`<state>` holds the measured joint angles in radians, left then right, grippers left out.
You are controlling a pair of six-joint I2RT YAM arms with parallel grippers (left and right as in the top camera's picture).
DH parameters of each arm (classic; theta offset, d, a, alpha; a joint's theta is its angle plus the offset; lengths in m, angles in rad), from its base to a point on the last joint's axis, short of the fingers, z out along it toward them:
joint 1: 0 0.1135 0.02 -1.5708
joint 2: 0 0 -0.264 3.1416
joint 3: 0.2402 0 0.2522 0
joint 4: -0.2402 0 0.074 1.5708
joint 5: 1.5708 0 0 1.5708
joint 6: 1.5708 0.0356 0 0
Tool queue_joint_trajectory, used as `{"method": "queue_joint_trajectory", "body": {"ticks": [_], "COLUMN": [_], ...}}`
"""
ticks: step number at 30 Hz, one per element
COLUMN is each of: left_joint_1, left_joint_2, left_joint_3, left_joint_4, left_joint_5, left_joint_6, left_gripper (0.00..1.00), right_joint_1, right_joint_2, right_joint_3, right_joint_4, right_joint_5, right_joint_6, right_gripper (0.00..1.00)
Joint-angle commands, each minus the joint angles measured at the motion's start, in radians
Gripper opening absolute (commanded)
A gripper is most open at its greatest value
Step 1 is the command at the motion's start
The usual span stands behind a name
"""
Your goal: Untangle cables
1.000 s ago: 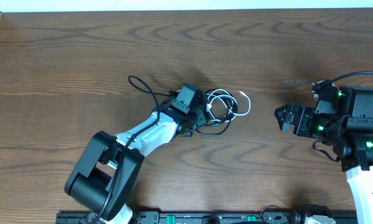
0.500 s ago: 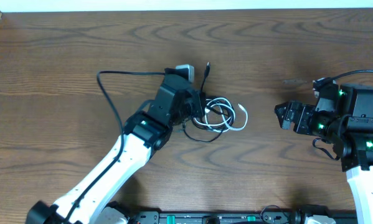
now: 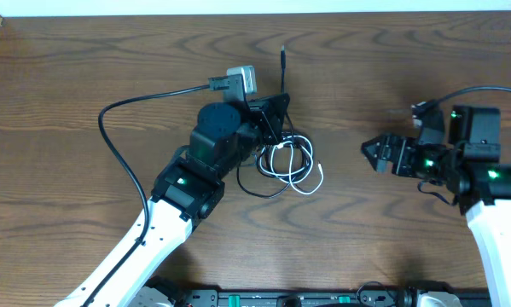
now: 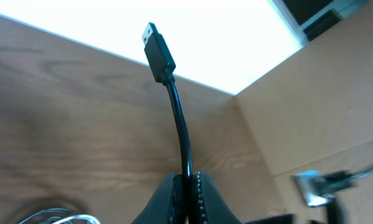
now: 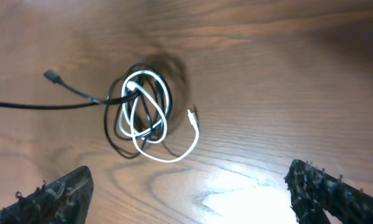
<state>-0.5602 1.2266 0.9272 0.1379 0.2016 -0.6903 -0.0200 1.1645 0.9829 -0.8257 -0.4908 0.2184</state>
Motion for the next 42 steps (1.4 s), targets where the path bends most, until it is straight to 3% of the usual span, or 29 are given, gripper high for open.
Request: {"method": "queue_joint_trajectory", "body": {"ticks": [1, 8, 9, 10, 13, 18, 28, 35, 42], "left_joint_1": [0.0, 0.01, 0.015, 0.023, 0.054, 0.111, 0.173, 0.192, 0.192], "left_joint_2": [-0.026, -0.061, -0.067, -0.076, -0.102, -0.128, -0.132, -0.133, -0.133], "left_joint_3": [0.02, 0.022, 0.022, 0.022, 0.022, 0.022, 0.022, 0.022, 0.022], "left_joint_4": [0.06, 0.099, 0.1, 0.101, 0.099, 0.07, 0.09, 0.114, 0.114], "left_joint_5": [0.048, 0.076, 0.086, 0.1, 0.131, 0.171, 0.335, 0.376, 0.394], "left_joint_6": [-0.03, -0.095, -0.098, -0.098, -0.101, -0.114, -0.282, -0.326, -0.326], "left_gripper": [0.07, 0.07, 0.07, 0.07, 0.08, 0.08, 0.07, 0.07, 0.07], "right_joint_1": [0.045, 0.129, 0.137, 0.146, 0.161, 0.198, 0.26, 0.267, 0.304], "right_joint_2": [0.055, 0.184, 0.205, 0.229, 0.292, 0.403, 0.562, 0.655, 0.723], "right_joint_3": [0.021, 0.021, 0.021, 0.021, 0.021, 0.021, 0.021, 0.021, 0.021], "right_joint_4": [0.034, 0.151, 0.167, 0.185, 0.219, 0.276, 0.447, 0.499, 0.548], "right_joint_5": [-0.079, -0.101, -0.108, -0.118, -0.134, -0.159, -0.333, -0.336, -0.334], "right_joint_6": [-0.04, -0.04, -0.04, -0.04, -0.04, -0.04, -0.039, -0.028, -0.029], "right_gripper": [0.98, 0.92, 0.86, 0.74, 0.57, 0.45, 0.45, 0.25, 0.22]}}
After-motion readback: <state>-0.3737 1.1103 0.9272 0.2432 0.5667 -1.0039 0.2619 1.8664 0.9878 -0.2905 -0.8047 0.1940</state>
